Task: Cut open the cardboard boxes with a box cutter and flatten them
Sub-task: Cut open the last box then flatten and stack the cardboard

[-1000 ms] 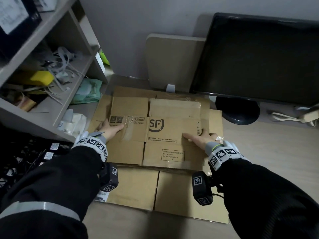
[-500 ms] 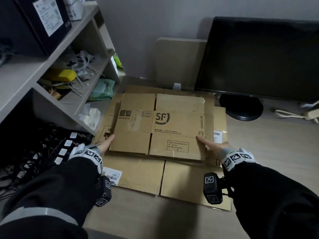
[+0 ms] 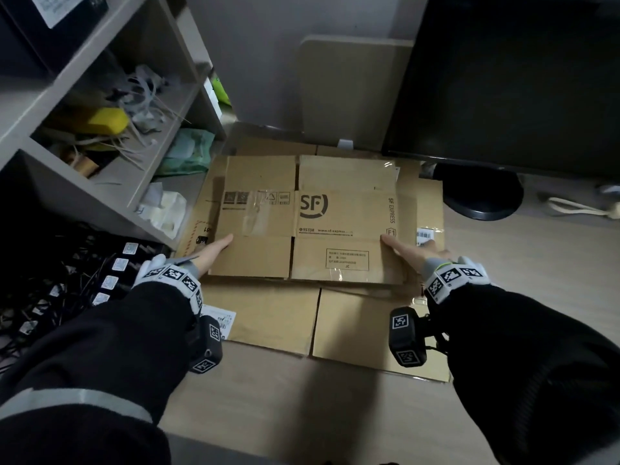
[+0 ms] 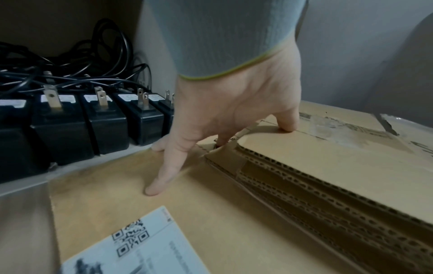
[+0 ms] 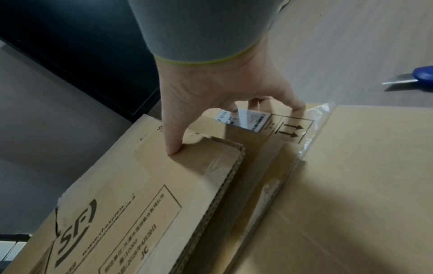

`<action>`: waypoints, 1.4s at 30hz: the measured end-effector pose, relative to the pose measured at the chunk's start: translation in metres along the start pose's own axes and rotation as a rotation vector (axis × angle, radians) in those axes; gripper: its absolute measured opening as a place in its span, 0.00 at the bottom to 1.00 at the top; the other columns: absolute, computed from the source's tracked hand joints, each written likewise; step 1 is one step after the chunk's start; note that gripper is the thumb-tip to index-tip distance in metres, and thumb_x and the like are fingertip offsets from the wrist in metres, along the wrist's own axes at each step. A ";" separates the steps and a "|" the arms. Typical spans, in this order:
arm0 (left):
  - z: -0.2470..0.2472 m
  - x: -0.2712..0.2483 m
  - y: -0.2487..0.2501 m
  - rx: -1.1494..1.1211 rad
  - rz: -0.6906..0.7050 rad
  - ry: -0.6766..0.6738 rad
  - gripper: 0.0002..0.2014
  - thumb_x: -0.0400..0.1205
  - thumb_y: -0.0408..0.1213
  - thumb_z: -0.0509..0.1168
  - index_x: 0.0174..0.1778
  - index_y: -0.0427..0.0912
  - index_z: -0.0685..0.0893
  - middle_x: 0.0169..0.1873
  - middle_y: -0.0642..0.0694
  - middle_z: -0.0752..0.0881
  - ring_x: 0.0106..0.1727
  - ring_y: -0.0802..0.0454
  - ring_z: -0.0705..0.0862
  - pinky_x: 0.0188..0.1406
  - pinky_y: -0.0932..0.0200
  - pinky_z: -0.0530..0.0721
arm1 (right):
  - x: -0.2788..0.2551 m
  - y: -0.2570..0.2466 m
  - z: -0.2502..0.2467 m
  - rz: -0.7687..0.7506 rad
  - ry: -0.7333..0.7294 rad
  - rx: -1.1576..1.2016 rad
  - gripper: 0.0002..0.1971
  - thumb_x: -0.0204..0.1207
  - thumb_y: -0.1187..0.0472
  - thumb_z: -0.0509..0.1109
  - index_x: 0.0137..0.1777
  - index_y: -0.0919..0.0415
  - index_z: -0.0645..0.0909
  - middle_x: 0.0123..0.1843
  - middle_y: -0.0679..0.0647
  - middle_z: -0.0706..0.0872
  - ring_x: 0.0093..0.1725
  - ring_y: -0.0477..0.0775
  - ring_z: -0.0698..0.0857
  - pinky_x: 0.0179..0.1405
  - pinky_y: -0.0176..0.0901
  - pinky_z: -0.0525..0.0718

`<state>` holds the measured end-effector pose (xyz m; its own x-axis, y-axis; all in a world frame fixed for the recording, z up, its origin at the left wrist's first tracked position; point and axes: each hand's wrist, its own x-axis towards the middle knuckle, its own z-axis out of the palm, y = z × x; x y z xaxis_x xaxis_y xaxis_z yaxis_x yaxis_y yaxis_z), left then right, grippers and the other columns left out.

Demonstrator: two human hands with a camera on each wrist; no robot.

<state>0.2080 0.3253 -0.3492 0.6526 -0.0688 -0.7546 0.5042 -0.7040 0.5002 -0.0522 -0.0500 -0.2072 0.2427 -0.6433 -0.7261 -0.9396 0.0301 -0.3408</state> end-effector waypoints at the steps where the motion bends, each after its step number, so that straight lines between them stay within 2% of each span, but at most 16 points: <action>1: 0.001 -0.002 0.002 0.017 -0.003 -0.007 0.63 0.51 0.83 0.66 0.81 0.53 0.65 0.78 0.47 0.69 0.79 0.44 0.68 0.79 0.39 0.61 | 0.002 -0.001 0.001 -0.004 0.000 -0.012 0.62 0.57 0.25 0.73 0.85 0.53 0.49 0.85 0.60 0.48 0.83 0.67 0.51 0.79 0.64 0.56; 6: -0.006 0.003 0.006 -0.046 -0.009 0.067 0.63 0.53 0.80 0.68 0.82 0.50 0.61 0.80 0.43 0.65 0.80 0.42 0.65 0.79 0.39 0.60 | 0.001 0.002 -0.003 -0.031 -0.044 -0.007 0.68 0.49 0.18 0.68 0.85 0.53 0.49 0.85 0.59 0.48 0.84 0.66 0.49 0.80 0.68 0.52; 8: -0.003 -0.052 0.039 -0.001 0.036 0.201 0.55 0.65 0.70 0.68 0.84 0.46 0.57 0.81 0.41 0.63 0.81 0.39 0.62 0.80 0.39 0.60 | 0.002 0.010 -0.009 -0.062 -0.063 0.060 0.74 0.37 0.16 0.66 0.84 0.55 0.50 0.85 0.57 0.53 0.83 0.65 0.54 0.79 0.69 0.57; 10: 0.001 -0.087 0.066 0.069 0.089 0.298 0.44 0.77 0.59 0.67 0.84 0.45 0.56 0.81 0.39 0.62 0.81 0.38 0.62 0.79 0.40 0.62 | 0.002 0.025 -0.017 -0.089 -0.029 0.166 0.74 0.36 0.19 0.67 0.84 0.56 0.51 0.84 0.57 0.57 0.81 0.64 0.60 0.77 0.68 0.63; 14: 0.018 -0.151 0.123 0.144 0.305 0.484 0.37 0.74 0.57 0.67 0.79 0.47 0.67 0.76 0.37 0.69 0.75 0.35 0.67 0.75 0.40 0.67 | -0.001 0.053 -0.028 -0.076 0.031 0.266 0.49 0.63 0.37 0.72 0.82 0.57 0.59 0.79 0.60 0.66 0.74 0.67 0.71 0.71 0.65 0.72; 16: 0.043 -0.184 0.148 0.137 0.451 0.494 0.28 0.80 0.50 0.65 0.76 0.48 0.71 0.77 0.39 0.66 0.78 0.36 0.62 0.75 0.43 0.62 | 0.000 0.079 -0.029 -0.067 0.078 0.237 0.43 0.57 0.43 0.72 0.74 0.59 0.71 0.70 0.62 0.76 0.65 0.65 0.78 0.66 0.61 0.79; 19: 0.085 -0.222 0.177 0.095 0.609 0.399 0.23 0.80 0.49 0.65 0.73 0.52 0.74 0.78 0.43 0.64 0.79 0.38 0.59 0.78 0.42 0.60 | 0.013 0.115 -0.027 -0.006 0.129 0.108 0.44 0.45 0.44 0.70 0.66 0.60 0.76 0.63 0.61 0.82 0.60 0.64 0.82 0.61 0.58 0.83; 23: 0.153 -0.253 0.181 0.185 0.707 0.162 0.21 0.81 0.48 0.65 0.71 0.51 0.76 0.75 0.45 0.67 0.78 0.42 0.61 0.76 0.47 0.60 | -0.029 0.142 -0.035 0.115 0.130 0.012 0.22 0.63 0.54 0.74 0.52 0.68 0.79 0.47 0.60 0.86 0.52 0.62 0.84 0.52 0.45 0.82; 25: 0.187 -0.265 0.174 0.227 0.733 0.042 0.20 0.81 0.47 0.65 0.69 0.50 0.77 0.73 0.45 0.69 0.77 0.43 0.63 0.75 0.49 0.62 | -0.036 0.161 -0.036 0.170 0.101 -0.026 0.18 0.63 0.52 0.77 0.44 0.65 0.80 0.39 0.58 0.85 0.46 0.60 0.85 0.48 0.42 0.80; 28: 0.236 -0.275 0.156 0.304 0.727 -0.141 0.18 0.81 0.47 0.65 0.66 0.50 0.78 0.69 0.47 0.75 0.71 0.46 0.72 0.71 0.49 0.73 | -0.040 0.189 -0.033 0.161 0.070 -0.084 0.16 0.56 0.52 0.79 0.39 0.62 0.84 0.34 0.56 0.88 0.38 0.56 0.87 0.48 0.44 0.86; 31: 0.271 -0.280 0.137 0.330 0.641 -0.327 0.11 0.83 0.43 0.65 0.60 0.47 0.78 0.60 0.49 0.80 0.54 0.51 0.84 0.49 0.61 0.86 | -0.042 0.201 -0.028 0.086 0.096 -0.175 0.11 0.56 0.56 0.78 0.36 0.62 0.87 0.34 0.56 0.89 0.36 0.55 0.88 0.38 0.41 0.86; 33: 0.287 -0.283 0.128 0.413 0.613 -0.396 0.07 0.83 0.43 0.64 0.55 0.47 0.78 0.57 0.46 0.83 0.54 0.45 0.86 0.54 0.52 0.87 | -0.042 0.203 -0.027 0.042 0.087 -0.177 0.11 0.57 0.58 0.75 0.38 0.62 0.88 0.34 0.57 0.89 0.36 0.56 0.89 0.38 0.41 0.87; 35: 0.300 -0.287 0.123 0.526 0.616 -0.431 0.06 0.84 0.43 0.63 0.54 0.47 0.79 0.53 0.46 0.85 0.53 0.47 0.85 0.56 0.53 0.82 | -0.040 0.208 -0.030 0.006 0.097 -0.104 0.13 0.60 0.54 0.72 0.38 0.63 0.87 0.32 0.56 0.88 0.32 0.55 0.87 0.37 0.41 0.84; 37: 0.309 -0.291 0.122 0.557 0.600 -0.469 0.08 0.85 0.44 0.62 0.55 0.45 0.80 0.49 0.47 0.84 0.44 0.54 0.83 0.47 0.58 0.82 | -0.041 0.210 -0.035 -0.021 0.092 0.002 0.12 0.63 0.51 0.71 0.37 0.61 0.85 0.30 0.55 0.85 0.29 0.55 0.82 0.35 0.39 0.80; 39: 0.319 -0.297 0.121 0.574 0.547 -0.520 0.11 0.86 0.46 0.60 0.57 0.43 0.79 0.47 0.48 0.83 0.38 0.58 0.81 0.37 0.63 0.79 | -0.041 0.210 -0.041 -0.069 0.077 0.182 0.06 0.70 0.58 0.72 0.36 0.59 0.80 0.28 0.55 0.83 0.27 0.55 0.80 0.26 0.36 0.77; 42: 0.333 -0.306 0.123 0.557 0.452 -0.574 0.18 0.86 0.50 0.58 0.60 0.40 0.79 0.44 0.48 0.83 0.33 0.57 0.78 0.31 0.64 0.76 | -0.039 0.203 -0.045 -0.164 0.025 0.530 0.10 0.77 0.64 0.70 0.38 0.57 0.71 0.31 0.56 0.81 0.28 0.56 0.81 0.23 0.41 0.77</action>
<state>-0.1177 0.0242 -0.1986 0.2647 -0.6561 -0.7067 -0.1733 -0.7533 0.6344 -0.2630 -0.0537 -0.2209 0.3641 -0.6896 -0.6260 -0.6386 0.3044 -0.7068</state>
